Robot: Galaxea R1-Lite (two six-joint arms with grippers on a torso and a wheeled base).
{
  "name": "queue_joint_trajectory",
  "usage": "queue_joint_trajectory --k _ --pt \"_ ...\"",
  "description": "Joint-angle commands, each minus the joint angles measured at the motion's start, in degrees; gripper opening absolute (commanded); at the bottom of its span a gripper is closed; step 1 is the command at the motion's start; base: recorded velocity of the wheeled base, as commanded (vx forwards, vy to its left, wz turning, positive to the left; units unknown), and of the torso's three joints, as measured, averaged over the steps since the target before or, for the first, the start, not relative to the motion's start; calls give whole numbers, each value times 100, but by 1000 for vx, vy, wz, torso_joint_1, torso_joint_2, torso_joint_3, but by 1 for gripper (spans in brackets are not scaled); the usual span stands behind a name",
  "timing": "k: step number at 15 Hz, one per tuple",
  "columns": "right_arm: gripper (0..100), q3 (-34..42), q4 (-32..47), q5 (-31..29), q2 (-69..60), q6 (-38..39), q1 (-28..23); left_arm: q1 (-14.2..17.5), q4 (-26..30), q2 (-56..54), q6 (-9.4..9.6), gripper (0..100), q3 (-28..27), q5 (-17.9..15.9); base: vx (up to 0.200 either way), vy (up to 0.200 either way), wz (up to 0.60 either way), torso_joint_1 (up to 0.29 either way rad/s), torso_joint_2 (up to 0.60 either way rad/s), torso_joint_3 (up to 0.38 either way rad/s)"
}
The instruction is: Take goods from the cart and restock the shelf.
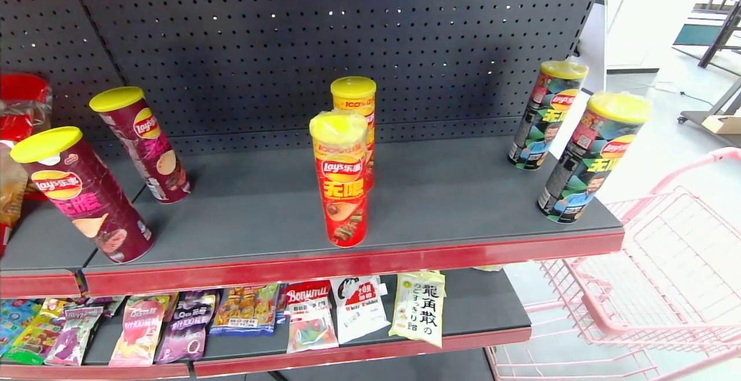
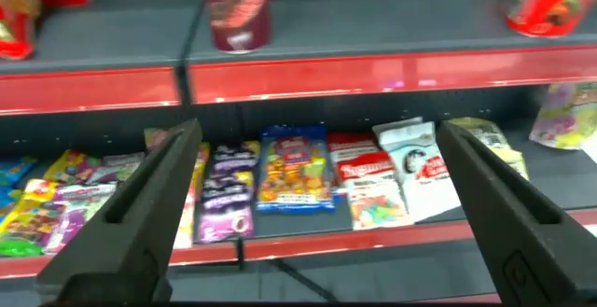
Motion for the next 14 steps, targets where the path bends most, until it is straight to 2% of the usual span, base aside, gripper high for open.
queue_joint_trajectory --k 1,4,7,14 --pt "100 0 0 -2 9 -1 1 -2 -1 7 -3 100 1 0 0 0 0 0 0 0" --pt "100 0 0 -2 9 -1 1 -2 -1 7 -12 100 1 0 0 0 0 0 0 0" --pt "100 0 0 7 9 -1 1 -2 -1 7 -21 100 1 0 200 0 0 -4 1 4" --pt "100 0 0 -2 9 -1 1 -2 -1 7 -12 100 1 0 0 0 0 7 4 -2"
